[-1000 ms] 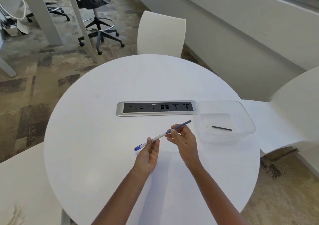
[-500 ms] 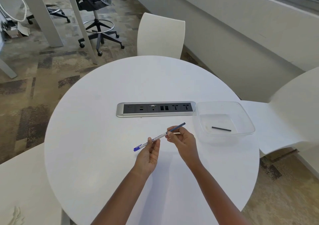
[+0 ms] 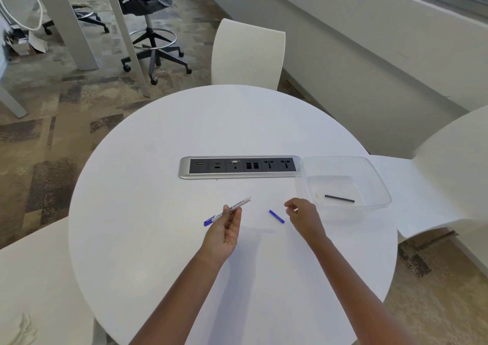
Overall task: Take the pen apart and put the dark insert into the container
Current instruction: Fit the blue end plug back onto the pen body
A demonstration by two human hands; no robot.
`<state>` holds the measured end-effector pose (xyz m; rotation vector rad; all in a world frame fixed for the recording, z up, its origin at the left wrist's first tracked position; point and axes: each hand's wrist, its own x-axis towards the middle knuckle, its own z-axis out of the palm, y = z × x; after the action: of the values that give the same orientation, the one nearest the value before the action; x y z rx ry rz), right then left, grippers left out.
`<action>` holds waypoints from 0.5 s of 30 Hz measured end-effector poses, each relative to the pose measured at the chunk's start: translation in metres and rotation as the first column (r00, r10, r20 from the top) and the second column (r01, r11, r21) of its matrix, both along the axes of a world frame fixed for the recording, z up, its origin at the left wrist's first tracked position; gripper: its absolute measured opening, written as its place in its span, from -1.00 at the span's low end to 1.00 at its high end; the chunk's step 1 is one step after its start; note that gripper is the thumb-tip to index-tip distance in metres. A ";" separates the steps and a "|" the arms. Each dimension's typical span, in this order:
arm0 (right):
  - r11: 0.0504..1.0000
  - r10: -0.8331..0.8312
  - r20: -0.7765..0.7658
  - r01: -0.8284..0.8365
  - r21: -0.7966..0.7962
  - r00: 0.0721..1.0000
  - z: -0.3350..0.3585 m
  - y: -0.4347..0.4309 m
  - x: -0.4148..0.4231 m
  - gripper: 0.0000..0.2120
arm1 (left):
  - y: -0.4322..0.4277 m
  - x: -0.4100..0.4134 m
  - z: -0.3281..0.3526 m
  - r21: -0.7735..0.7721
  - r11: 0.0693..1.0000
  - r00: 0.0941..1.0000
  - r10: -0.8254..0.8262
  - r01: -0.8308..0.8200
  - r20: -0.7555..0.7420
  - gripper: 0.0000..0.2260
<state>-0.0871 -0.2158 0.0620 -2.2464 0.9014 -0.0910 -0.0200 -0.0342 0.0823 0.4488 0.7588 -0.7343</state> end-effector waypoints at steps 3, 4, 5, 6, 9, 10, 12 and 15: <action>0.998 0.057 -0.156 -0.063 -0.032 0.986 -0.015 -0.001 0.001 -0.80 | 0.001 0.001 0.001 -0.010 1.000 1.000 0.003 -0.003 -0.003 -0.87; 0.996 0.071 -0.181 -0.079 -0.043 0.981 -0.018 0.000 0.002 -0.79 | 0.001 0.002 0.001 -0.012 1.000 1.000 0.004 -0.004 -0.006 -0.88; 0.994 0.078 -0.196 -0.090 -0.054 0.978 -0.020 0.003 0.003 -0.78 | 0.002 0.002 0.002 -0.011 1.000 1.000 0.005 -0.005 -0.008 -0.88; 0.993 0.081 -0.210 -0.097 -0.066 0.974 -0.022 0.006 0.004 -0.78 | 0.002 0.002 0.002 -0.008 1.000 1.000 0.005 -0.005 -0.009 -0.88; 0.981 0.097 -0.257 -0.136 -0.139 0.962 -0.027 0.013 0.005 -0.80 | 0.003 0.003 0.002 0.001 1.000 1.000 0.004 -0.004 -0.010 -0.88; 0.975 0.095 -0.261 -0.142 -0.168 0.961 -0.028 0.015 0.005 -0.83 | 0.003 0.003 0.002 0.004 1.000 1.000 0.004 -0.004 -0.010 -0.88; 0.971 0.076 -0.251 -0.129 -0.200 0.965 -0.030 0.017 0.004 -0.84 | 0.004 0.004 0.002 0.011 1.000 1.000 0.010 -0.010 -0.005 -0.88; 0.981 0.051 -0.206 -0.088 -0.175 0.977 -0.027 0.017 0.001 -0.83 | 0.006 0.005 0.002 0.023 1.000 1.000 0.011 -0.011 0.000 -0.87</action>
<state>-0.0857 -0.1989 0.0346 -2.4908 0.9512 0.0905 -0.0152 -0.0286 0.0839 0.4648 0.7697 -0.7160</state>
